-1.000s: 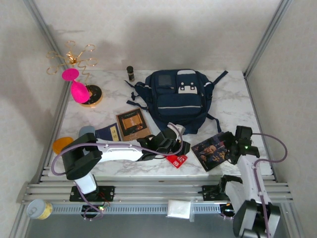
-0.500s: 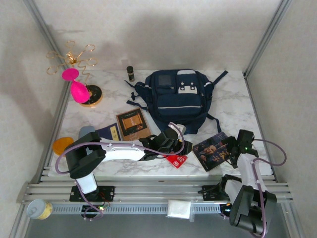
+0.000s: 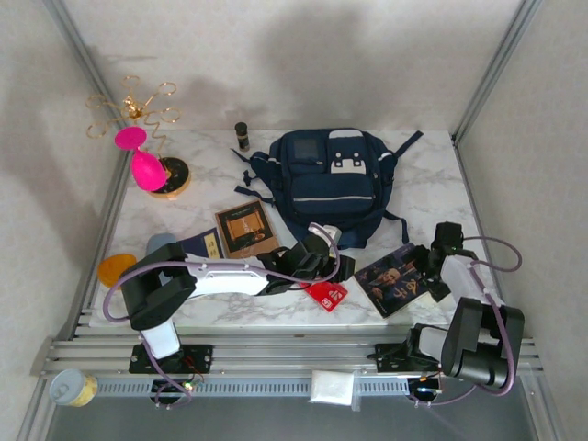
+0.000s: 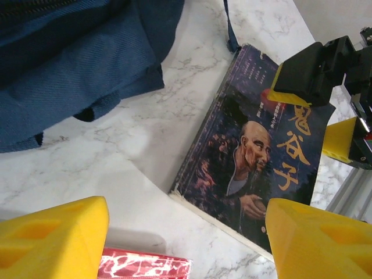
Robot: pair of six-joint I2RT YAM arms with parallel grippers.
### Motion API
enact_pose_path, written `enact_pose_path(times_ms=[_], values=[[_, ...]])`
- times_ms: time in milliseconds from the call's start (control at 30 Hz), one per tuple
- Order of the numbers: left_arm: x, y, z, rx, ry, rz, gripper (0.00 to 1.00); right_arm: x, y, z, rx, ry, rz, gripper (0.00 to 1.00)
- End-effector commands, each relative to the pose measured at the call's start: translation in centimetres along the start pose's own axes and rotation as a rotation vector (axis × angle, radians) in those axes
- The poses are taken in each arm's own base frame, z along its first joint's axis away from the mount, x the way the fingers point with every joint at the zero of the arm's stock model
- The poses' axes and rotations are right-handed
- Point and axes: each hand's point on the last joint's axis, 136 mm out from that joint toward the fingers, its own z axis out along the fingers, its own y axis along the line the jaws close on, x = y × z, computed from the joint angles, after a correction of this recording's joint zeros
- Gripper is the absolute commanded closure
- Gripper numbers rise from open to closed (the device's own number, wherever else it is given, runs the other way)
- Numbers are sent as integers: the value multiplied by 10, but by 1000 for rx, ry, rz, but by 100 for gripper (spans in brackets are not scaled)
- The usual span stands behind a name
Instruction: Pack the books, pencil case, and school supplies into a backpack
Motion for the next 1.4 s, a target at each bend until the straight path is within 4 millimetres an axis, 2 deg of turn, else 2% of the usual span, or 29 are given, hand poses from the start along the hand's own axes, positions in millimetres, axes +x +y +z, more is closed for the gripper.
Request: enact_pose_path(times_ms=[0, 100, 233, 400, 500, 700, 900, 1033, 1367], values=[[-13, -3, 10, 11, -25, -33, 28, -44, 86, -23, -317, -130, -118, 1], [-14, -8, 18, 17, -7, -16, 28, -49, 74, -33, -275, -172, -79, 1], [-15, -9, 29, 12, 0, -11, 28, -45, 75, -39, -308, -162, -76, 1], [-11, -12, 46, 25, 45, -5, 27, -38, 47, -36, -214, -111, 0, 1], [-2, -14, 59, 30, 98, 13, 29, -20, 34, -36, -210, -96, 43, 1], [13, -20, 82, 70, 151, -24, 38, 17, 26, -15, -249, -21, 65, 1], [27, -15, 94, 52, 190, -32, 44, 35, 41, -5, -289, 57, 19, 4], [34, -12, 100, 46, 210, -38, 47, 33, 53, -17, -340, 48, -20, 9], [38, 1, 106, -15, 210, -36, 51, 30, 64, -48, -414, 2, -95, 24]])
